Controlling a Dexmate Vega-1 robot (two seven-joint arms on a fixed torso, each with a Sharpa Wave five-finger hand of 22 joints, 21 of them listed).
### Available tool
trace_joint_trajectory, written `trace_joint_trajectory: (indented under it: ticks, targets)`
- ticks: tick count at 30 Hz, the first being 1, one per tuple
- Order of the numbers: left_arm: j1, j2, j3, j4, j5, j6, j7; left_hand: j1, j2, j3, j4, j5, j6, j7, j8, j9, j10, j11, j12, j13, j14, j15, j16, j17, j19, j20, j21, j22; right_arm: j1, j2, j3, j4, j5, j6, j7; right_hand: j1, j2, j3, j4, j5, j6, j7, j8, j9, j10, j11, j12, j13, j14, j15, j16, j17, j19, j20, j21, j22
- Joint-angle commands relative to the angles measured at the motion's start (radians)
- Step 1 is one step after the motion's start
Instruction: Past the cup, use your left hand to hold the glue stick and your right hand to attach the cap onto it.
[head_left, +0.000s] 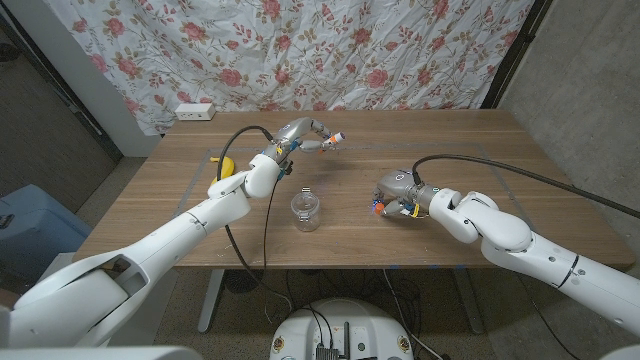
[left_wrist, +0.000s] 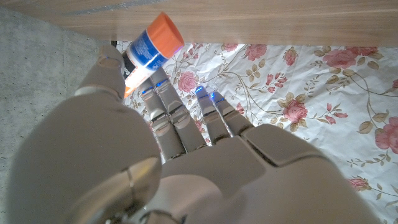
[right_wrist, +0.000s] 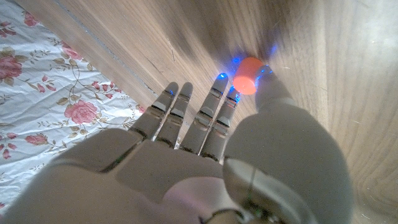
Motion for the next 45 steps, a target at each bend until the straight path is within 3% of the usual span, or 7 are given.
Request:
trace_joint_trajectory:
  ticks: [1,7,22,34,45]
  targets:
    - [0.002,0.001,-0.002,-0.004,0.003,-0.004,0.003,0.016,0.042,0.003,0.0,0.009,0.024,0.001,0.008,0.006,0.002,-0.006,0.007,0.005,0.002,-0.135,-0.001,0.0,-0.001,-0.053,0.006,0.002,-0.005,0.0,0.003,0.007,0.009,-0.001,-0.021,0.005,0.005,-0.005,0.0,0.004,0.019,0.0,0.01,0.003,0.022,-0.001,0.001,0.003,0.016,-0.155,0.009,0.004,0.012,-0.03,0.002,0.003]
    - [0.004,0.002,-0.002,-0.009,0.006,-0.002,0.001,0.016,0.043,0.003,0.0,0.009,0.023,0.002,0.007,0.006,0.001,-0.006,0.007,0.004,0.001,-0.136,-0.001,0.0,-0.002,-0.053,0.006,0.002,-0.004,-0.004,0.005,0.017,0.016,0.01,-0.044,0.018,0.011,-0.007,-0.001,0.007,0.038,0.001,0.015,0.003,0.043,-0.001,0.0,0.003,0.037,-0.16,0.017,0.006,0.024,-0.049,0.002,0.002]
    - [-0.004,-0.007,0.003,0.009,-0.001,-0.017,-0.005,0.015,0.044,0.002,0.0,0.009,0.024,0.001,0.008,0.006,0.001,-0.006,0.007,0.005,0.001,-0.136,-0.001,0.0,-0.002,-0.053,0.006,0.002,-0.02,-0.01,0.026,-0.006,0.035,-0.019,-0.05,0.016,0.013,-0.014,0.006,0.009,0.062,0.002,0.019,0.002,0.069,-0.001,0.0,0.003,0.055,-0.16,0.02,0.005,0.027,-0.054,-0.001,0.002]
    - [-0.015,-0.008,0.01,0.032,-0.011,-0.043,-0.022,0.015,0.045,0.003,-0.001,0.009,0.026,0.0,0.009,0.006,0.002,-0.006,0.007,0.005,0.002,-0.135,-0.001,0.0,0.0,-0.052,0.007,0.002,-0.075,0.016,0.065,-0.059,0.083,-0.141,-0.057,0.011,0.016,-0.019,0.01,0.009,0.069,0.001,0.019,0.001,0.078,-0.001,-0.003,0.003,0.06,-0.158,0.02,0.005,0.023,-0.053,-0.004,0.001]
    - [-0.007,-0.014,0.005,0.044,-0.041,-0.064,-0.031,0.017,0.046,0.003,-0.002,0.009,0.025,-0.001,0.009,0.006,0.002,-0.006,0.007,0.005,0.002,-0.136,-0.001,0.0,0.001,-0.052,0.008,0.002,-0.101,0.018,0.099,-0.094,0.152,-0.198,-0.092,0.001,0.015,-0.021,0.014,0.01,0.068,0.001,0.014,-0.001,0.079,-0.001,-0.008,0.002,0.063,-0.158,0.013,0.001,0.018,-0.049,-0.007,0.001]
